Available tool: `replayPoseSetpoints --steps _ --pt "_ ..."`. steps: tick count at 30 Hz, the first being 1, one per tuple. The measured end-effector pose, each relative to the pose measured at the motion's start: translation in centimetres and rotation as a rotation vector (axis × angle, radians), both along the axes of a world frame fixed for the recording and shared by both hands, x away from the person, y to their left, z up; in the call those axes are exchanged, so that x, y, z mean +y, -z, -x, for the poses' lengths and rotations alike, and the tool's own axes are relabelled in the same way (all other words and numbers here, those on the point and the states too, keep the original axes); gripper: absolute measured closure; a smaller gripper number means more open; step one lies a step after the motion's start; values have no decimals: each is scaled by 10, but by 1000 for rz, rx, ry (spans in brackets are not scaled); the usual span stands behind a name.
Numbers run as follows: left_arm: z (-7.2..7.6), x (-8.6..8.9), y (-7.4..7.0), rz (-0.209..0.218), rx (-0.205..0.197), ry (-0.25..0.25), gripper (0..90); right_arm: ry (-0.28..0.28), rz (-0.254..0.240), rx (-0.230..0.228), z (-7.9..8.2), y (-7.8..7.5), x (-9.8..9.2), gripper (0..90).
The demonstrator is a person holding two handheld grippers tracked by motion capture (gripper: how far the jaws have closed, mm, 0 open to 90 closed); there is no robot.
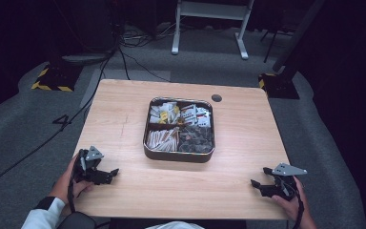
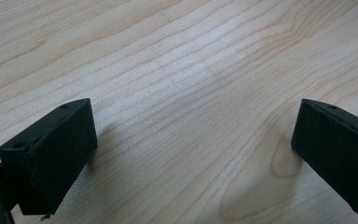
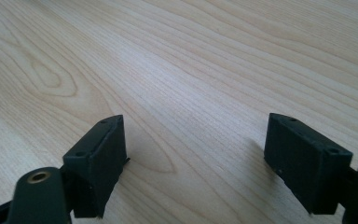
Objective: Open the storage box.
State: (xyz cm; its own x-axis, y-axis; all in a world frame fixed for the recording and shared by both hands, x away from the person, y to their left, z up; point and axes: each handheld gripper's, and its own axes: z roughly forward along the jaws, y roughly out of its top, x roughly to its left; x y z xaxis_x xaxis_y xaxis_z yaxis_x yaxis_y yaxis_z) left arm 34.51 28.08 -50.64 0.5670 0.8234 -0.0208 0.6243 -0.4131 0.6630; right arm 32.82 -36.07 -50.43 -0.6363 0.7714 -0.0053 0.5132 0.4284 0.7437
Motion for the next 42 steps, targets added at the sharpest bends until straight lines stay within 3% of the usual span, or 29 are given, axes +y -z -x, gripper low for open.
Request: replayPoseSetpoints --steps 7,12,14,15,17,23,30,34,36,42 --pt "2 4 0 -2 2 29 4 1 7 8 -1 -1 0 213" --pt "2 7 0 -2 -3 51 3 -6 21 15 -6 -4 0 264" --pt "2 8 0 -2 -2 53 2 -32 -25 8 -11 -10 4 251" --pt "2 8 0 -2 -2 53 2 -32 -25 8 -11 -10 4 251" --pt "3 7 0 -1 0 46 2 -34 -12 -11 -16 -17 10 251" --pt "3 7 0 -1 0 44 2 -78 -39 -68 -32 -42 30 264" --pt "2 7 0 -3 -1 52 1 -122 -99 -93 -55 -69 55 237" --pt "2 7 0 -2 -3 52 3 -130 -79 -105 -62 -76 65 233" --pt "2 7 0 -1 -1 50 5 -135 -100 -107 -70 -81 72 238" --pt "2 7 0 -2 -3 53 4 -157 -102 -140 -83 -91 91 250"
